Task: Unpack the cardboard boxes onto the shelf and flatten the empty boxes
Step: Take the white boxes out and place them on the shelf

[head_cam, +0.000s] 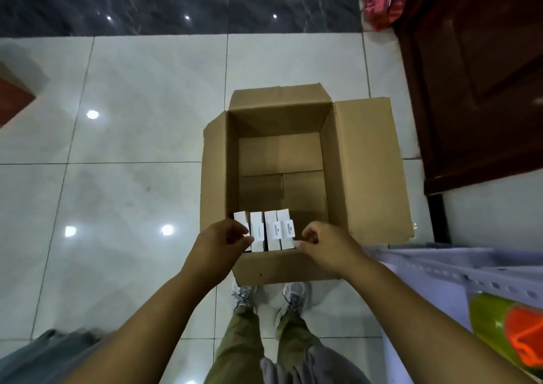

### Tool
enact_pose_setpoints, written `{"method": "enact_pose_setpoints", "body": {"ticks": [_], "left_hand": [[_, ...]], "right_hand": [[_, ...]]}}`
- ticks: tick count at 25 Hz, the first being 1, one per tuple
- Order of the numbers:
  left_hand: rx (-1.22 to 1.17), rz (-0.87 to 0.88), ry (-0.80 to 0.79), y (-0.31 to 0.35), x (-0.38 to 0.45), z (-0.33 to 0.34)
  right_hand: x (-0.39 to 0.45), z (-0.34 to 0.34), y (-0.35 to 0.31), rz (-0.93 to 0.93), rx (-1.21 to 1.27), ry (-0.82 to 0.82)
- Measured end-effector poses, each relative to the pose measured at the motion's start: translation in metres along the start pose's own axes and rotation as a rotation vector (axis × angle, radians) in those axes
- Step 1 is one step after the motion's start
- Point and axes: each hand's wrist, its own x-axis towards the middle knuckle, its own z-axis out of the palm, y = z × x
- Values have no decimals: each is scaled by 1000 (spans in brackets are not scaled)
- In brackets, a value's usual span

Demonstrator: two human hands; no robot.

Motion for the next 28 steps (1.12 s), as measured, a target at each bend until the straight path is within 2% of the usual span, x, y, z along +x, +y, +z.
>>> {"method": "enact_pose_setpoints", "body": {"ticks": [7, 10, 13, 15, 22, 28], "left_hand": [[66, 36, -139, -33, 59, 35], [187, 84, -98, -50, 88, 54], [331, 180, -37, -59, 115, 69], [397, 215, -56, -65, 131, 81], [492, 285, -129, -85, 157, 111], [452, 250, -101, -87, 157, 112]], "right_hand": [[56, 31, 23, 157, 54, 23], [85, 50, 30, 199, 65, 37], [115, 69, 38, 174, 75, 118], [132, 79, 43, 127, 81, 160], [163, 99, 60, -44, 128, 126], [163, 92, 77, 74, 108, 225]]}}
